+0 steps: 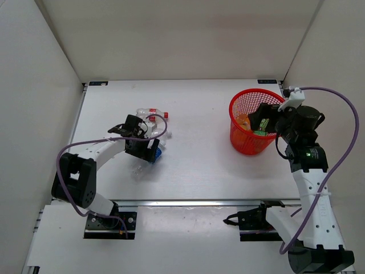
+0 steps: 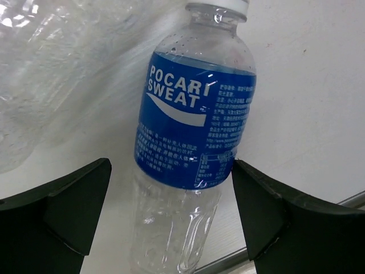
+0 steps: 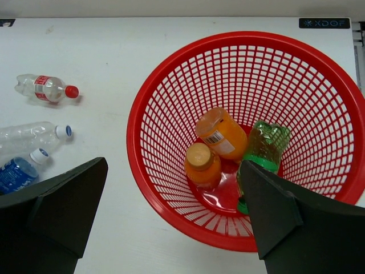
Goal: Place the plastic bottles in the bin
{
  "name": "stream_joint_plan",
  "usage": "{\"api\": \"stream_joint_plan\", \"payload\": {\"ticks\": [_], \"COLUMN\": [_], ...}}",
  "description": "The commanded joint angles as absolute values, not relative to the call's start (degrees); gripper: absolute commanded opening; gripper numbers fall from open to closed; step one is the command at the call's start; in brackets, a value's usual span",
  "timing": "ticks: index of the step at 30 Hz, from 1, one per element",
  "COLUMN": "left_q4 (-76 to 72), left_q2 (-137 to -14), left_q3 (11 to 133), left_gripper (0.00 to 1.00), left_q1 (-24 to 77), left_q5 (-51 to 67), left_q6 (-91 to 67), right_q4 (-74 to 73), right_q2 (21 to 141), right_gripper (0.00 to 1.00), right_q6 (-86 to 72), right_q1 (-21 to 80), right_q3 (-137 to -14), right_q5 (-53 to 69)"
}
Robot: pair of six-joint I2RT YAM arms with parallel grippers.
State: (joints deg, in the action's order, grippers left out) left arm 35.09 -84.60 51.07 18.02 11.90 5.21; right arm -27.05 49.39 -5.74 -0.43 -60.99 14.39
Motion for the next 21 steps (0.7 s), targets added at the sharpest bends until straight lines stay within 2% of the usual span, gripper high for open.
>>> {"api": "stream_joint_plan", "payload": {"ticks": [1, 6, 8, 11, 13, 16, 18, 20, 21], "left_q4": [32.96, 32.26, 32.25, 34.26, 35.77, 37.09, 38.58, 39.81, 39.73], "left_q2": [-86.04, -87.28, -86.75, -86.75, -85.61, -82.54, -80.25, -80.16, -79.98], "left_q3": [51.41, 49.57, 49.48, 50.53, 51.33, 55.53, 59.56, 64.82, 67.91], "left_gripper": [0.97, 0.93, 0.84, 0.57, 0.44, 0.4, 0.26, 0.2, 0.2], "left_q1": [19.94, 23.72, 25.74, 28.9, 30.67, 34.0, 36.19, 37.35, 37.7], "left_q5": [11.34, 11.87, 9.33, 8.61, 8.43, 9.23, 8.01, 7.82, 9.21], "left_q6": [0.8, -2.81, -3.95, -5.09, -6.84, -10.18, -12.9, -15.45, -16.43], "right_q4": [-28.2, -33.91, -35.76, -38.84, -42.26, -46.92, -48.24, -48.95, -49.22], "right_q2": [46.59, 43.69, 42.19, 40.35, 39.29, 37.1, 35.34, 33.06, 31.39], "right_gripper": [0.99, 0.99, 0.99, 1.0, 0.99, 1.0, 0.99, 0.99, 0.99], "right_q6": [-5.36, -4.66, -4.57, -5.79, -7.03, -10.01, -10.46, -11.42, -11.77], "right_q1": [-0.09, -0.35, -0.17, 1.32, 1.84, 1.58, 1.41, 1.14, 1.84], "right_q3": [-61.43, -61.53, -61.87, -61.61, -61.18, -61.61, -62.4, -63.37, -64.33], "right_q5": [11.52, 7.47, 4.68, 0.37, -4.9, -11.94, -13.45, -13.71, -13.62]}}
